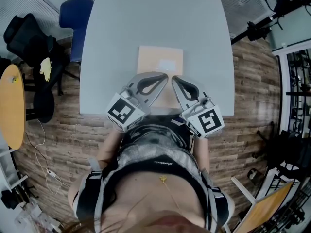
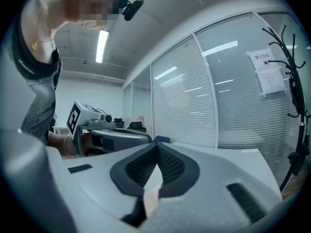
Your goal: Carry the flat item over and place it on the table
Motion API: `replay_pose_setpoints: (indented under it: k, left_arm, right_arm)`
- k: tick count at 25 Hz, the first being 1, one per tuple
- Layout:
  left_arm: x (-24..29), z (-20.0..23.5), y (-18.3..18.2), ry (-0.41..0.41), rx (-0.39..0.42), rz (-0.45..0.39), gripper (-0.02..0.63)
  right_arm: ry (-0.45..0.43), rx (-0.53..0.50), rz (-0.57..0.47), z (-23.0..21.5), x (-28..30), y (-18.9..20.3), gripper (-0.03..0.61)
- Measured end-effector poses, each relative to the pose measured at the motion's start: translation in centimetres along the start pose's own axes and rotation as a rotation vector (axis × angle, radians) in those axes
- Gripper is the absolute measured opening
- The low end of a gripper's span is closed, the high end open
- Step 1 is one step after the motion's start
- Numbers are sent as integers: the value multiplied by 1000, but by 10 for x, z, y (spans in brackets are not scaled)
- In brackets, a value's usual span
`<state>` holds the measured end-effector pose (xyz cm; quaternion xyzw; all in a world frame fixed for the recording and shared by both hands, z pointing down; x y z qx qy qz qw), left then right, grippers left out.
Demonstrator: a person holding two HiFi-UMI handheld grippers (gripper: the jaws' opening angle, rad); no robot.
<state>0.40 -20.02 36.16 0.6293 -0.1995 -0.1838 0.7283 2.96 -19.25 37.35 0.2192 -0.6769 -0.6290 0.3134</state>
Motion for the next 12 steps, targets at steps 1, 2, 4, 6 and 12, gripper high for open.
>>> replay_pose_setpoints:
  k: [1, 2, 4, 6, 12]
  left_arm:
    - [0, 1, 0, 0, 1, 0, 11]
    - [1, 1, 0, 0, 0, 0, 11]
    - [1, 2, 1, 1, -4, -1, 11]
    - [0, 3, 2, 1, -5, 3, 11]
    - [0, 5, 3, 2, -13, 12, 11]
  right_arm:
    - [2, -1, 1, -1, 0, 0, -2]
    - [6, -3, 1, -2, 0, 0, -2]
    - [15, -7, 0, -3, 0, -1, -2]
    - [22, -7, -1, -4, 0, -1, -2]
    - [31, -7, 10, -8, 1, -1, -2]
Point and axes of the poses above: the fingertips, and each gripper's own axes: x forward along the fingers, z to its left, y out of its underside, the point moved 1 cm from there along -x, backward along the fingers, and after that the axes turned 1 degree about z, right-handed, at the moved point
